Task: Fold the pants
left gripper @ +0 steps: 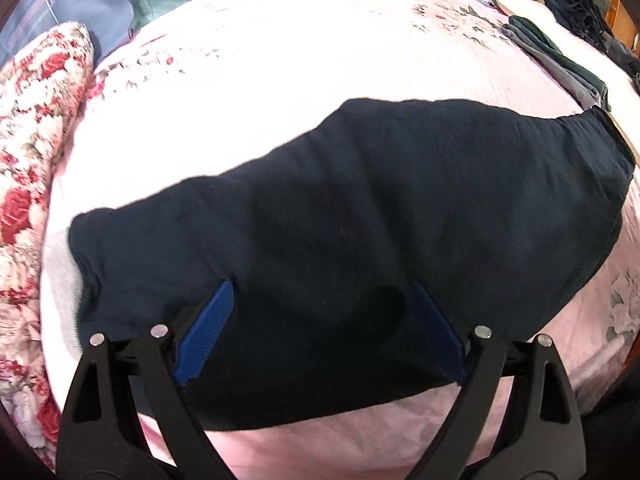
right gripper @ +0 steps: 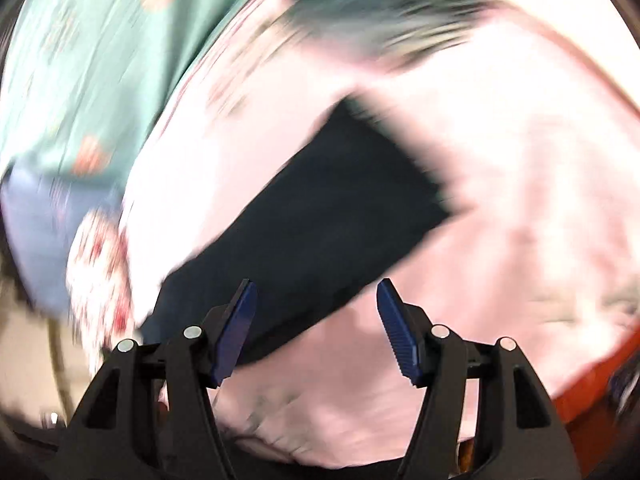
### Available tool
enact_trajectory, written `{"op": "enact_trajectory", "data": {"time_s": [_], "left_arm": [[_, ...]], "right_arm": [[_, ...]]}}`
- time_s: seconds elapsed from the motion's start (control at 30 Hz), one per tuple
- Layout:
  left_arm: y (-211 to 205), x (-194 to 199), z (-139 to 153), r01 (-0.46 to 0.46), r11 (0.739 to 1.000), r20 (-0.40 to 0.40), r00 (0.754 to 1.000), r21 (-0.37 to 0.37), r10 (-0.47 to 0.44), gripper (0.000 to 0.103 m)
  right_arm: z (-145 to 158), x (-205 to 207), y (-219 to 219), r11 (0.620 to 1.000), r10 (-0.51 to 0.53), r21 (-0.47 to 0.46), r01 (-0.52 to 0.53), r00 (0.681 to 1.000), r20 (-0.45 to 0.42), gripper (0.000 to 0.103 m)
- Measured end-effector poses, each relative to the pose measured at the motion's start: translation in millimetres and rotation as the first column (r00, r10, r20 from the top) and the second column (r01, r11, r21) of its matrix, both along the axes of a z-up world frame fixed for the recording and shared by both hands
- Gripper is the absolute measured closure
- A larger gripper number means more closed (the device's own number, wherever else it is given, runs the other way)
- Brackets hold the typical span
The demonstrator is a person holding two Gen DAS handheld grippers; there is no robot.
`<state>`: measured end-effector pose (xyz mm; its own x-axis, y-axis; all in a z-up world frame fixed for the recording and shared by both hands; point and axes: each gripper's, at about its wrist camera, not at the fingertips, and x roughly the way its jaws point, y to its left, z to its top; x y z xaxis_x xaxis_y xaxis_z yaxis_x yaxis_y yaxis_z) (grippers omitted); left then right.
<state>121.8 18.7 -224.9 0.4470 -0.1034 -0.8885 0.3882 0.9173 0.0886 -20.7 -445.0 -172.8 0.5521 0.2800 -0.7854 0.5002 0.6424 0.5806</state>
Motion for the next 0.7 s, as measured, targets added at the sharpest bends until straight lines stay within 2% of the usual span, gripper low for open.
{"op": "enact_trajectory", "data": {"time_s": [0.1, 0.2, 0.3, 0.37, 0.4, 0.43, 0.53, 0.6, 0.67, 0.7], "left_arm": [[-11, -3, 14, -0.002, 1.000, 0.019, 1.000, 0.015, 0.002, 0.012], [-28, -13, 27, 0.018, 0.999, 0.052, 0.998, 0.041, -0.020, 0.012], [-45, -21, 38, 0.044, 0.997, 0.078, 0.996, 0.061, -0.048, 0.012], [-55, -25, 43, 0.056, 0.996, 0.089, 0.994, 0.071, -0.062, 0.012], [-61, -28, 45, 0.062, 0.995, 0.092, 0.993, 0.074, -0.068, 0.012], [-65, -29, 47, 0.065, 0.995, 0.094, 0.993, 0.076, -0.072, 0.012], [-73, -32, 47, 0.070, 0.994, 0.097, 0.992, 0.081, -0.078, 0.012], [-77, -34, 47, 0.072, 0.995, 0.097, 0.992, 0.073, -0.079, 0.012], [-80, -36, 47, 0.075, 0.994, 0.098, 0.992, 0.074, -0.082, 0.012], [-83, -37, 47, 0.079, 0.994, 0.101, 0.991, 0.072, -0.086, 0.012]], "right_arm": [[-9, -13, -25, 0.996, -0.091, 0.027, 0.090, 0.995, 0.042, 0.042], [-14, -4, -35, 0.996, -0.086, -0.014, 0.087, 0.993, 0.085, 0.043], [-31, 12, -49, 0.997, -0.075, -0.021, 0.077, 0.996, 0.055, 0.043], [-39, 17, -55, 0.999, -0.036, -0.020, 0.037, 0.998, 0.045, 0.053], [-40, 23, -53, 1.000, -0.003, -0.027, 0.004, 0.999, 0.032, 0.072], [-43, 26, -53, 0.998, 0.031, -0.055, -0.031, 0.999, -0.008, 0.083], [-43, 19, -62, 0.998, 0.029, -0.052, -0.031, 0.999, -0.027, 0.087], [-39, 9, -69, 1.000, 0.009, -0.019, -0.009, 1.000, 0.005, 0.087], [-38, -1, -73, 0.999, -0.017, 0.032, 0.016, 0.999, 0.037, 0.074], [-36, -8, -75, 0.998, -0.044, 0.052, 0.042, 0.998, 0.037, 0.056]]}}
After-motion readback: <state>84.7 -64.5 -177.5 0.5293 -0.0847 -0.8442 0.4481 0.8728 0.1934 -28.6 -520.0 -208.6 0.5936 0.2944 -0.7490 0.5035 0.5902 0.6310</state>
